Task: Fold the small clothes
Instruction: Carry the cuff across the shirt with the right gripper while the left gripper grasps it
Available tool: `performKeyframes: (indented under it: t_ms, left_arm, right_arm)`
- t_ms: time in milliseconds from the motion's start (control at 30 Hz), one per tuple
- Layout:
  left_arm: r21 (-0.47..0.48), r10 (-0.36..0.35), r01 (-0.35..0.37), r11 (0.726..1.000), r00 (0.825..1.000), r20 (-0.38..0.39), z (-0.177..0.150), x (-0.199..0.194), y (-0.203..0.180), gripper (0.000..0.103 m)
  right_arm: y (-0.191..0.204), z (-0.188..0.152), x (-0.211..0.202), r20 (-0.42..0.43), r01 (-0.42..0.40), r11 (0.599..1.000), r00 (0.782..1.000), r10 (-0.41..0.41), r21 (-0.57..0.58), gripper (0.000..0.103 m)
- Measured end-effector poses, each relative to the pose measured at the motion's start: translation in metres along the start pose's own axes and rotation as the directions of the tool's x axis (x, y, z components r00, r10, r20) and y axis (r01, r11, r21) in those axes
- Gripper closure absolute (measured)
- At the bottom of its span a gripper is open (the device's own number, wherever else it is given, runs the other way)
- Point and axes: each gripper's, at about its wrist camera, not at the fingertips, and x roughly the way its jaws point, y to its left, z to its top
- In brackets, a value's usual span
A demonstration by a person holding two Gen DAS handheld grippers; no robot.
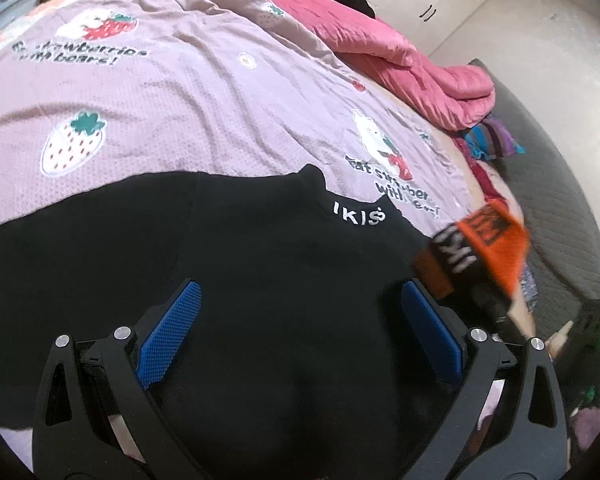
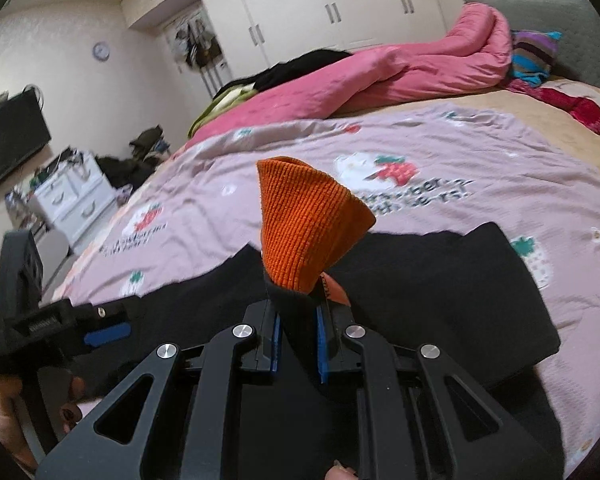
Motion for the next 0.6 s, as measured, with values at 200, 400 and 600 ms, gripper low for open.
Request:
performKeyframes:
  t_ms: [200, 400, 600]
  left_arm:
    - [-0.020, -0.054, 0.053, 0.998, 0.998, -0.017, -0.006, -0.001, 0.007, 0.009]
    - [-0.057, -0.150, 0.148, 0.987, 0.987, -0.048, -0.012, 0.003, 0.013, 0.009]
    - [-0.045, -0.180, 0.176, 0.983, 0.980, -0.084, -0.020, 0.013, 0.006, 0.009]
  right_arm:
    - [0.017, -0.021, 0.021, -0.070, -0.032, 0.999, 0.997, 0.030, -0.022, 0.085]
    - [0.029, -0.044, 0.021, -0.118, -0.102, 0.993, 0.988, 0.096, -0.050, 0.055]
    - [0.023, -0.062, -0.008, -0.116, -0.107, 0.992, 0.988, 0.100, -0.059, 0.044]
